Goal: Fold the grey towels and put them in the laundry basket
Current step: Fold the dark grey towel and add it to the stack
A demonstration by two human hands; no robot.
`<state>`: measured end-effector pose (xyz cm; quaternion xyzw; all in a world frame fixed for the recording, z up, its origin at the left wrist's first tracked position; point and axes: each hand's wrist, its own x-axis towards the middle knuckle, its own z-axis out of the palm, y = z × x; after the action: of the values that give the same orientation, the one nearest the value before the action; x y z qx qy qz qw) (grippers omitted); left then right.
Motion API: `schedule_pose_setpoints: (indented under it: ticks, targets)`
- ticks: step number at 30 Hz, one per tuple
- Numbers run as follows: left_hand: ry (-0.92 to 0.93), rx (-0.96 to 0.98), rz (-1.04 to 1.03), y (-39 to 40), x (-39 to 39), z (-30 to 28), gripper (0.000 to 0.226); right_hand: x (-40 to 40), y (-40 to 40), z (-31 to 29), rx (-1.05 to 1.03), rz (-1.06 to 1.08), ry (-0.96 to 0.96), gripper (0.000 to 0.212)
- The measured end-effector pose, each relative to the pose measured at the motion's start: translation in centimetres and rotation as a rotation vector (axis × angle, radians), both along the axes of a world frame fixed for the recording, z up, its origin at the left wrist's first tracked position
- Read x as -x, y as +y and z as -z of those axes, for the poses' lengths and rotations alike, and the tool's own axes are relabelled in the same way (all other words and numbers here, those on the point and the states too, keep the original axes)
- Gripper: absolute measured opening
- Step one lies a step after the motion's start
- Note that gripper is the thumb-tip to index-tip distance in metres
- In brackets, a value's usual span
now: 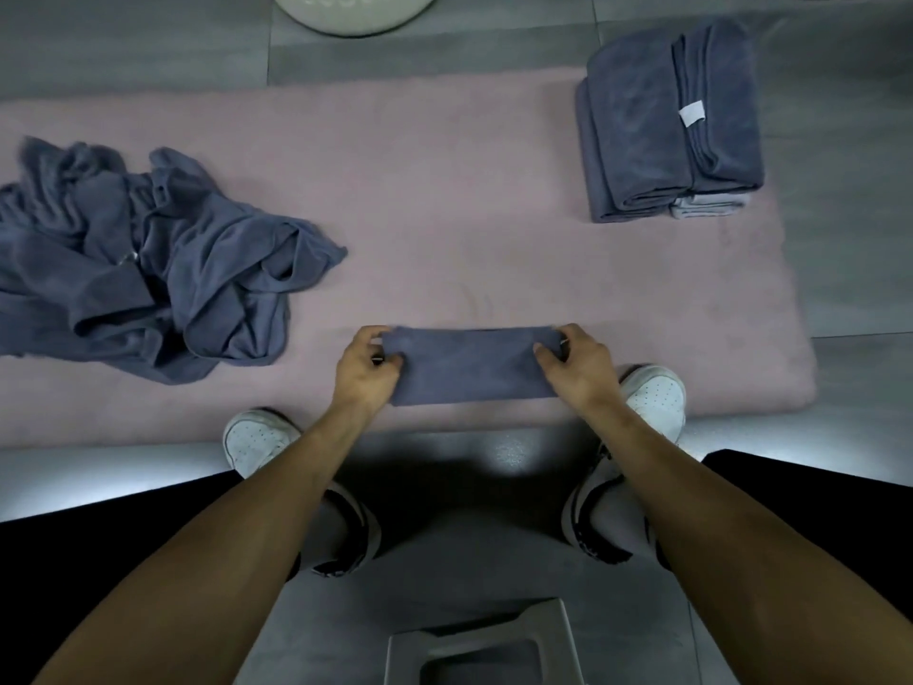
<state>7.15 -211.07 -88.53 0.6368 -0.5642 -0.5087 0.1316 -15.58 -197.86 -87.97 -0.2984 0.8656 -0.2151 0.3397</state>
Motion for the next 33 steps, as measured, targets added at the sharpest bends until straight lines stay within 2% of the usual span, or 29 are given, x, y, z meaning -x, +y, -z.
schedule_pose_setpoints:
  ticks: [4, 6, 8, 10, 13, 14, 16, 20, 25, 29, 33]
  targets:
    - [-0.165, 0.065, 0.064, 0.9, 1.0, 1.0, 0.036, -0.1, -0.6, 1.7, -0.072, -0.056, 0.093, 0.037]
    - [-0.249, 0.254, 0.139, 1.5, 1.5, 0.9, 0.048, -0.2, -1.0, 2.4, -0.087, -0.038, 0.109, 0.037]
    - [-0.340, 0.547, 0.359, 1.9, 2.1, 1.3, 0.053, -0.4, -1.4, 2.5, -0.126, -0.023, 0.137, 0.038]
    - [-0.398, 0.698, 0.654, 2.4, 2.9, 2.4, 0.054, -0.8, -1.4, 2.6, -0.128, -0.103, 0.291, 0.039]
    - [-0.548, 0.637, 0.908, 3.7, 3.7, 4.2, 0.062, -1.7, -1.3, 3.0, 0.062, -0.415, 0.474, 0.049]
    - [-0.592, 0.611, 0.923, 4.2, 3.7, 4.6, 0.064, -2.0, -1.3, 3.3, 0.108, -0.575, 0.469, 0.048]
    - [-0.619, 0.586, 0.904, 5.0, 3.3, 5.0, 0.066, -1.8, -0.8, 3.9, 0.074, -0.811, 0.425, 0.055]
    - [-0.636, 0.546, 0.838, 4.8, 1.4, 4.9, 0.069, -0.3, -0.3, 5.0, -0.062, -0.779, 0.334, 0.074]
    - [-0.686, 0.478, 0.867, 4.3, 1.3, 4.1, 0.068, 0.2, -1.2, 3.9, -0.155, -0.720, 0.219, 0.077]
    - [-0.655, 0.444, 0.834, 2.9, 2.9, 2.9, 0.067, 2.7, -2.5, 2.9, -0.215, -0.871, 0.166, 0.071]
    - [-0.511, 0.373, 1.074, 0.3, 6.1, 2.0, 0.074, 3.1, -4.1, 2.0, -0.301, -0.861, 0.144, 0.063]
